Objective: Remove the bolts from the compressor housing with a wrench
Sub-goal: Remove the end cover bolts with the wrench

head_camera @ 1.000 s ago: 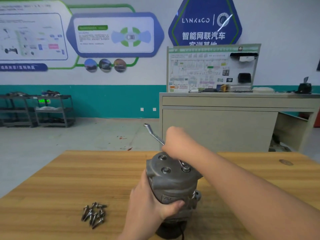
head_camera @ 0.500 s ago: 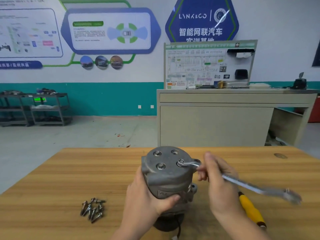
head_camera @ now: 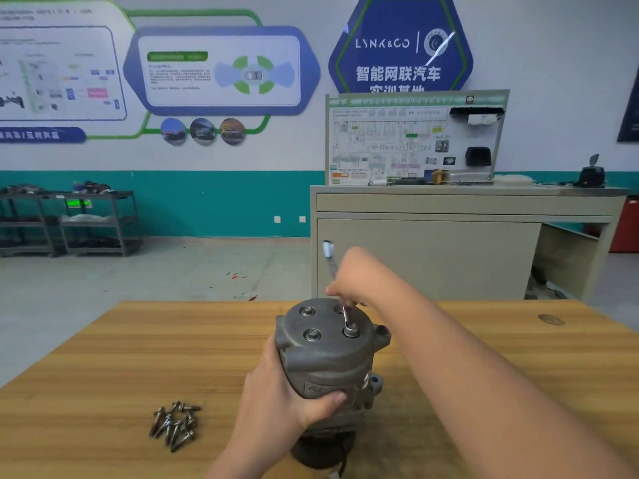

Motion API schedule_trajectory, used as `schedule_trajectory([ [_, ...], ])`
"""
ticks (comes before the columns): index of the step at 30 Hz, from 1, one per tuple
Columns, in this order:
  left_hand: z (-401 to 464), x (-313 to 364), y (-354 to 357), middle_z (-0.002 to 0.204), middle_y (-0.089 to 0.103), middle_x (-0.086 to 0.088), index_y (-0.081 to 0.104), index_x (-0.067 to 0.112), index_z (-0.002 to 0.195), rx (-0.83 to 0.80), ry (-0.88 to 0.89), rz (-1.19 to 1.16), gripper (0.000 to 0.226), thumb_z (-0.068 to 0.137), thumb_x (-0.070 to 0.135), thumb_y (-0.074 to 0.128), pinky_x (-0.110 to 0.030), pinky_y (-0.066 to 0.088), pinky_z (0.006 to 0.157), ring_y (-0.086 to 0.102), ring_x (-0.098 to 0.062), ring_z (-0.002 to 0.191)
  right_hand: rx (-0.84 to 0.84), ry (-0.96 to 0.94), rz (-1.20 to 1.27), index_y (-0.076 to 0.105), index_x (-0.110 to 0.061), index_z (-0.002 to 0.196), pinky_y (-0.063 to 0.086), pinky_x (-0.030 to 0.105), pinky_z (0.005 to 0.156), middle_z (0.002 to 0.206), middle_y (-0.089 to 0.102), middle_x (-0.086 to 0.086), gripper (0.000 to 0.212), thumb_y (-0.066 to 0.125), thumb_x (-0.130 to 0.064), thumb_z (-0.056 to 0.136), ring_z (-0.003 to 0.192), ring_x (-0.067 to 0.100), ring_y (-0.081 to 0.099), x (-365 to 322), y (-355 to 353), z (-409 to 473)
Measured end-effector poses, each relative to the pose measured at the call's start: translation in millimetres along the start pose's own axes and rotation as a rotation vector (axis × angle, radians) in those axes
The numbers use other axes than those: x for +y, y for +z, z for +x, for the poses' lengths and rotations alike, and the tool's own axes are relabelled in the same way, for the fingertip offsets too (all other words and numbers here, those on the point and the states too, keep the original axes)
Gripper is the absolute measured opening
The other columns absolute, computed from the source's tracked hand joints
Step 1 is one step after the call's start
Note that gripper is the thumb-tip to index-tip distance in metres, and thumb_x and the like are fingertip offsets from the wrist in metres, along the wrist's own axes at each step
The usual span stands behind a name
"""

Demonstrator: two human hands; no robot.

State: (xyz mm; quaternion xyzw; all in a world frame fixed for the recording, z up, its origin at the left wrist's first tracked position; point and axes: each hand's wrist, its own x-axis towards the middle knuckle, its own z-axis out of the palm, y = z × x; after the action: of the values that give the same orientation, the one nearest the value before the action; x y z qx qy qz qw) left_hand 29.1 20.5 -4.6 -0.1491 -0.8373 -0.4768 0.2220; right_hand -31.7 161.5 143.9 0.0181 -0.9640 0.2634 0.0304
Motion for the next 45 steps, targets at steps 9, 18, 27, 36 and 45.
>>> schedule_trajectory([
  [9, 0.4, -4.2, 2.9, 0.097, 0.063, 0.025, 0.012, 0.075, 0.107, 0.031, -0.006, 0.015, 0.095, 0.038, 0.075, 0.077, -0.023, 0.049, 0.069, 0.062, 0.003, 0.090, 0.403, -0.381, -0.341, 0.049, -0.021, 0.080, 0.022, 0.026, 0.047, 0.065, 0.039, 0.000, 0.024, 0.049, -0.038, 0.097, 0.070, 0.025, 0.053, -17.2, 52.4, -56.3],
  [18, -14.7, -16.5, 15.3, 0.146, 0.031, 0.000, 0.035, 0.023, 0.135, 0.220, 0.049, 0.105, 0.103, 0.055, 0.086, 0.055, -0.032, 0.028, 0.109, 0.028, -0.012, 0.137, 0.557, -0.560, 0.287, 0.045, -0.023, 0.058, 0.033, 0.022, 0.048, 0.058, 0.043, -0.007, 0.054, 0.044, -0.072, 0.082, 0.054, 0.009, 0.043, 39.1, 72.1, -108.4],
  [27, -22.4, -53.7, 22.5, 0.118, 0.060, -0.004, 0.044, 0.025, 0.124, 0.011, -0.322, -0.611, 0.083, 0.055, 0.010, 0.088, -0.015, 0.053, 0.069, 0.067, -0.004, 0.090, -0.067, -0.083, 1.494, 0.077, -0.017, 0.079, 0.028, 0.019, 0.037, 0.053, 0.057, 0.010, 0.028, 0.057, -0.035, 0.080, 0.038, 0.018, 0.049, 75.9, 40.3, -91.6],
  [36, -18.0, -54.5, 19.9, 0.115, 0.061, -0.006, 0.049, 0.025, 0.115, 0.001, -0.348, -0.776, 0.043, 0.082, 0.003, 0.064, -0.021, 0.055, 0.073, 0.068, -0.007, 0.087, -0.359, 0.493, 1.665, 0.062, 0.009, 0.070, 0.035, 0.012, 0.025, 0.045, 0.053, 0.006, 0.028, 0.054, -0.003, 0.094, 0.029, 0.008, 0.052, 86.7, -12.6, -38.3],
  [45, -23.0, -58.4, 18.6, 0.133, 0.051, 0.005, 0.030, 0.036, 0.136, -0.140, -0.215, -0.729, 0.114, 0.040, 0.042, 0.091, -0.014, 0.050, 0.082, 0.060, -0.001, 0.109, -0.105, 0.329, 0.268, 0.054, -0.003, 0.075, 0.028, 0.014, 0.030, 0.048, 0.051, 0.004, 0.026, 0.045, -0.006, 0.099, 0.031, 0.007, 0.039, -3.3, -9.9, -7.7],
])
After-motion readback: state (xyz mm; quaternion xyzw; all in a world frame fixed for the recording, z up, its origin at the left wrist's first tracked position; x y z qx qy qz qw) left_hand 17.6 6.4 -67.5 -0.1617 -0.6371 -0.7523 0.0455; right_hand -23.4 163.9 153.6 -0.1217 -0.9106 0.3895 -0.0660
